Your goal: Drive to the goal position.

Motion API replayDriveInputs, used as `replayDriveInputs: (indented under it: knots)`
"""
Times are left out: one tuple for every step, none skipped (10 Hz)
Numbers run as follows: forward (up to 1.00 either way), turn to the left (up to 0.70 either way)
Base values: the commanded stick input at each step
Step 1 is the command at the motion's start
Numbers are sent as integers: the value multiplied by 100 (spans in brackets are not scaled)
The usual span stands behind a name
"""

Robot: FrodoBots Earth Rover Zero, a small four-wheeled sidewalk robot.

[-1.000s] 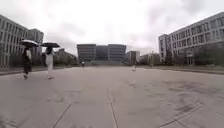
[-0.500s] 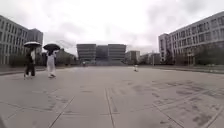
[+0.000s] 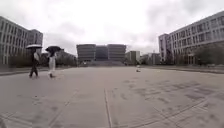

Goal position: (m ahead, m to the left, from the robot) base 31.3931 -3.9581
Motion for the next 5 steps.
replayDriveInputs:
  knots:
    - [70,2]
    - [70,2]
    - [70,2]
    - [70,2]
    - [70,2]
